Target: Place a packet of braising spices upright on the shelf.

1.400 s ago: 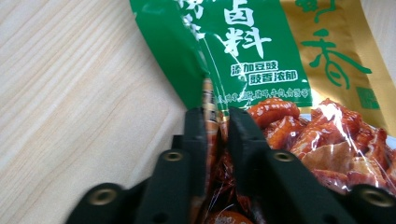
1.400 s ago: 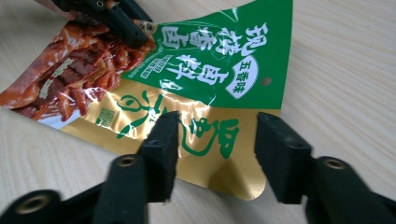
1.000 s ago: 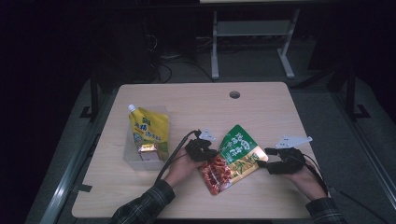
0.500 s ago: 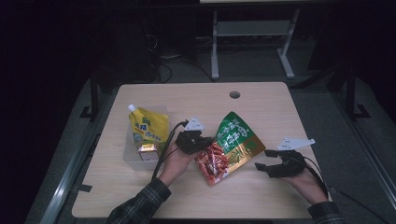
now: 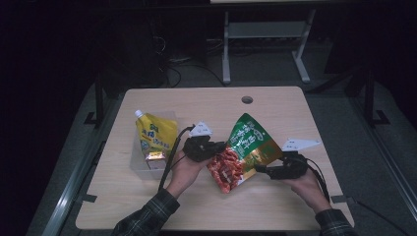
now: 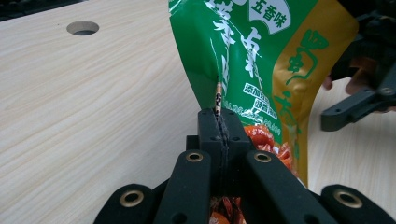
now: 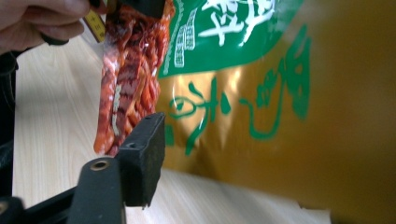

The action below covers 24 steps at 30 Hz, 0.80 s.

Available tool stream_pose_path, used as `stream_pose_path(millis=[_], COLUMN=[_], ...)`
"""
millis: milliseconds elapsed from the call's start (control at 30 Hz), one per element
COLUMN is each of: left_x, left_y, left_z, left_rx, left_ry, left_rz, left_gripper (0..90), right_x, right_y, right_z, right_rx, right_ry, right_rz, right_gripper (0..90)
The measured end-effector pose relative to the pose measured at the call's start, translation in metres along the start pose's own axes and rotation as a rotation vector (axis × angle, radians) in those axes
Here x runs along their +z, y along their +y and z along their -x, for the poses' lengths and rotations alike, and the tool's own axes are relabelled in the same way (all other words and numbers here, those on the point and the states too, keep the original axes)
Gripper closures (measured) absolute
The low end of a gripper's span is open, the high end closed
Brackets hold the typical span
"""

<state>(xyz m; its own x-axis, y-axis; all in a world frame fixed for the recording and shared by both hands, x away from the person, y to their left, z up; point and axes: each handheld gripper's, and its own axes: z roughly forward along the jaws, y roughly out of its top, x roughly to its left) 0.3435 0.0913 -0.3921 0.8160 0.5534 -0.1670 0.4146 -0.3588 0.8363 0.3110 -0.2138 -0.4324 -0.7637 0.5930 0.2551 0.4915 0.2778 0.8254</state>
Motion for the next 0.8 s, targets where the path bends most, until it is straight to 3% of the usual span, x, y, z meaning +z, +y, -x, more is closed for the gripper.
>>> stream_pose_path(millis=[167, 300, 433, 567, 767, 800], left_x=[0.001, 0.002, 0.001, 0.002, 0.0, -0.002], left_y=[-0.001, -0.003, -0.003, -0.005, -0.006, -0.006], left_z=[0.002, 0.002, 0.004, 0.006, 0.005, 0.003], left_rx=[-0.006, -0.018, -0.009, -0.003, 0.002, -0.015], left_ry=[-0.006, -0.017, -0.02, -0.006, 0.05, 0.036], left_rz=[0.003, -0.004, -0.01, -0.025, -0.029, -0.021], left_gripper=[89.8, 89.6, 89.2, 88.0, 78.8, 77.1], right_x=[0.004, 0.003, 0.0, -0.006, -0.017, -0.019], right_y=[0.003, 0.005, 0.008, 0.016, 0.026, 0.027], right_z=[0.005, 0.006, 0.01, 0.012, 0.013, 0.014], right_rx=[0.025, 0.018, 0.024, 0.005, -0.011, -0.011], right_ry=[0.033, 0.046, 0.086, 0.093, 0.109, 0.117], right_rz=[0.032, 0.053, 0.062, 0.048, 0.046, 0.047], right_gripper=[63.7, 81.8, 88.7, 89.6, 89.9, 89.9])
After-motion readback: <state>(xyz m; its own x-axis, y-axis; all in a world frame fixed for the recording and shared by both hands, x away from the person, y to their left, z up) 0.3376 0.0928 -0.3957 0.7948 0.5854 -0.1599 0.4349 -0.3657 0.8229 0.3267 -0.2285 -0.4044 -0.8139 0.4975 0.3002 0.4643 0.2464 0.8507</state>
